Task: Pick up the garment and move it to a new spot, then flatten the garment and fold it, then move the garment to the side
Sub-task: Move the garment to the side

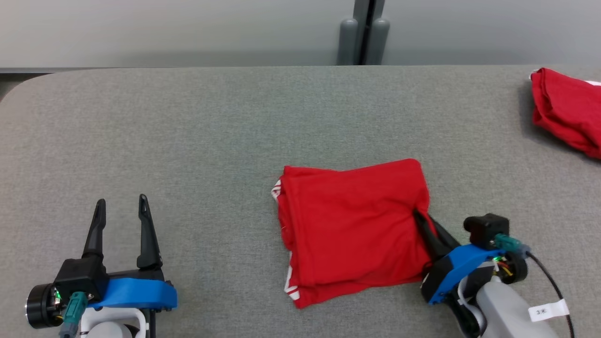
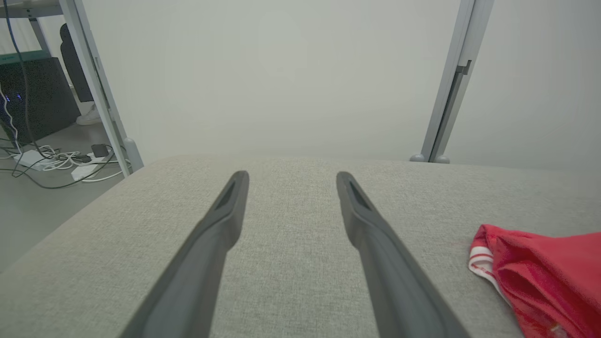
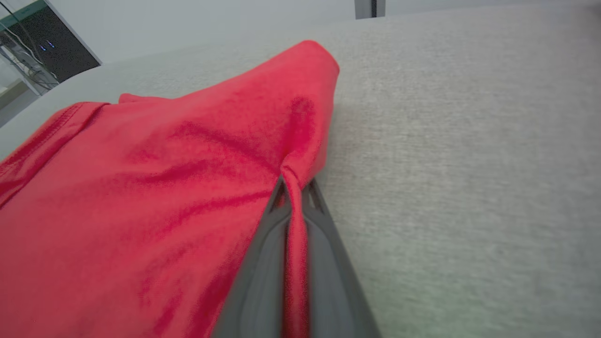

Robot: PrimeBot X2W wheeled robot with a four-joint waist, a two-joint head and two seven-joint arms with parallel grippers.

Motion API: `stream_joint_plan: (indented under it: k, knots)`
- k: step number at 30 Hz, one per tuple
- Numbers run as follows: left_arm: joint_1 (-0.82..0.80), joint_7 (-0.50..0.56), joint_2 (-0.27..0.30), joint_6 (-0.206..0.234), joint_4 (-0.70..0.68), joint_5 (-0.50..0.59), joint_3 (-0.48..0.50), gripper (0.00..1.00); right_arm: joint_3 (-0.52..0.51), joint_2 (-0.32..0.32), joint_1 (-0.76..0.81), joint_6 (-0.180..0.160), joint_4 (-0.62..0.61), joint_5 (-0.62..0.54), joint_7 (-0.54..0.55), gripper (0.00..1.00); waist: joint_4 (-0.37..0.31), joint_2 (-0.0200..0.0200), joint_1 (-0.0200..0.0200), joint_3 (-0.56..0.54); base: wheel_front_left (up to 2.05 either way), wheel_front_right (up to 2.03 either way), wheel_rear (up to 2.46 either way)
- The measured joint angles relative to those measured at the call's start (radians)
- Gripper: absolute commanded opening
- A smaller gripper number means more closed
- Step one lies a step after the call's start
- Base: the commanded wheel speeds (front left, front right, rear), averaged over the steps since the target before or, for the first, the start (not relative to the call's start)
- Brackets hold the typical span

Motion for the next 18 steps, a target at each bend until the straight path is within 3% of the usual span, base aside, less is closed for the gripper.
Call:
stream_joint_plan:
  k: [10,18]
  knots:
    - [-0.04,-0.003,-0.003,0.007,-0.019,0.005,0.022,1.0,-0.076,-0.188,-0.015,0.0,-0.06,-0.002,-0.025,0.0,-0.095,0.0,0.0,0.061,0.0,0.0,0.0]
    - [-0.102,-0.004,-0.004,0.005,-0.035,0.032,0.019,1.0,-0.077,-0.235,-0.097,0.0,-0.131,-0.003,-0.015,0.0,-0.114,0.0,0.0,0.125,0.0,0.0,0.0]
